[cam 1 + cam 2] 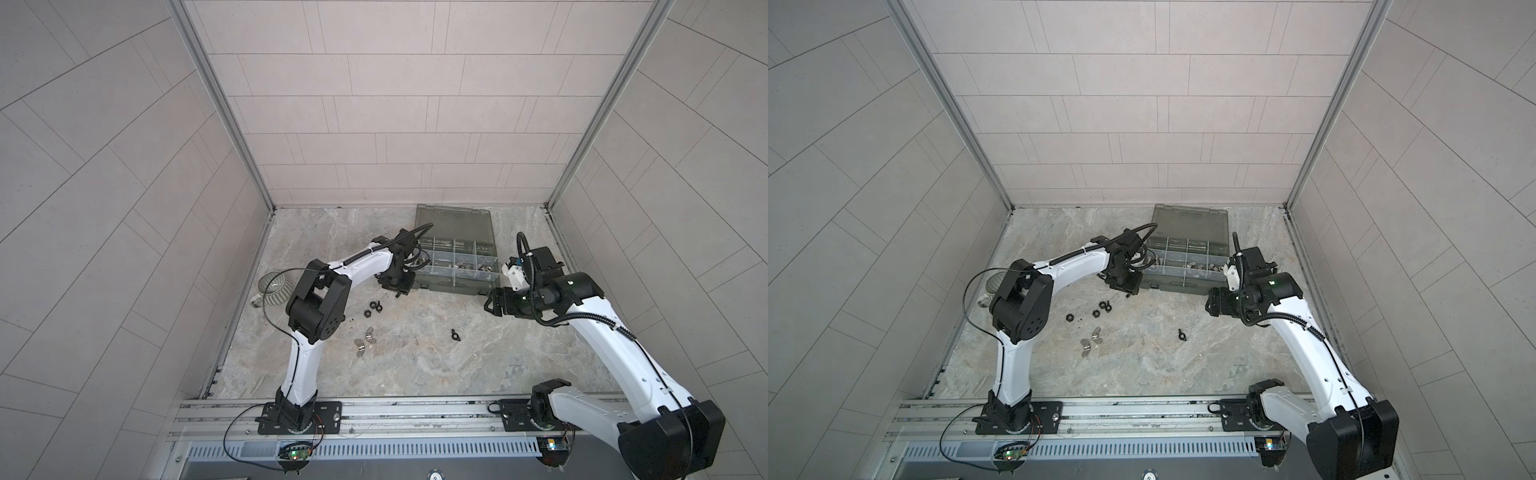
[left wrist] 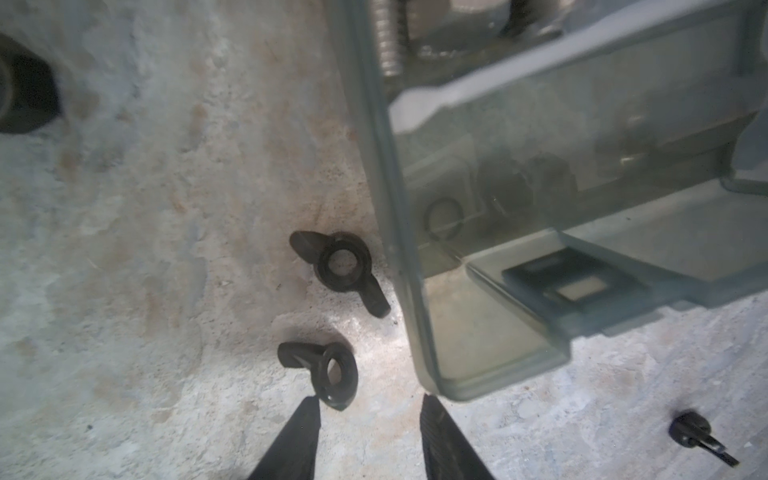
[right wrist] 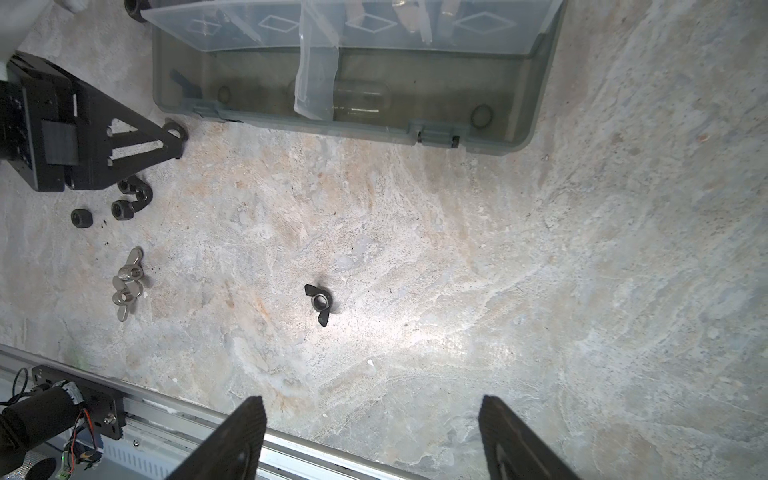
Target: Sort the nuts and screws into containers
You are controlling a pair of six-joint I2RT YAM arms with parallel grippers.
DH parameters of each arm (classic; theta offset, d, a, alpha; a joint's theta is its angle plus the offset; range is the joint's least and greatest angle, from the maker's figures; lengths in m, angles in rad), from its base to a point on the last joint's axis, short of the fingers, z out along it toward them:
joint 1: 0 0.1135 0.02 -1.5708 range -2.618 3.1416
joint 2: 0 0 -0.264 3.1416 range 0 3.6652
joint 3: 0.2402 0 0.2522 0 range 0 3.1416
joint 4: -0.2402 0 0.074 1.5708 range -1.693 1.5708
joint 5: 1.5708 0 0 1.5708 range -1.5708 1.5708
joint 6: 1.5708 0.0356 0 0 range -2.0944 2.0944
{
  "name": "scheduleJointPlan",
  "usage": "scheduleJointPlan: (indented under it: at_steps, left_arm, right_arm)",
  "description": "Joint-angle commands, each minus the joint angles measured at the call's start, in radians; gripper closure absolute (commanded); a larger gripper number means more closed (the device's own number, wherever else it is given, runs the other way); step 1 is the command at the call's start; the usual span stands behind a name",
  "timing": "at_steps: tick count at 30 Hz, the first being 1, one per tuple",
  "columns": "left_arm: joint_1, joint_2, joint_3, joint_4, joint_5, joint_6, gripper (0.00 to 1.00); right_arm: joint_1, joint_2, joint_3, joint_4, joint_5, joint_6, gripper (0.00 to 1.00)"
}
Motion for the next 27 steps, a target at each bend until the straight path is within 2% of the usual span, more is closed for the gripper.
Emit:
scheduleJointPlan:
  at_steps: [1, 4, 27]
  left_arm:
    - [0.008, 0.013, 0.017, -0.01, -0.015, -0.032, 0.55]
    - [0.01, 0.02, 0.016, -0.015, -0.025, -0.042, 0.57]
    - [0.028, 0.07, 0.032, -0.014, -0.021, -0.066, 0.57]
  right_arm:
    - [-0.011, -0.011, -0.01, -0.026, 0.0, -0.024, 0.18]
    - [-0.019, -0.003, -0.012, -0.026, -0.006, -0.031, 0.18]
    - [-0.038, 0.005, -0.024, -0.021, -0.019, -0.04, 0.18]
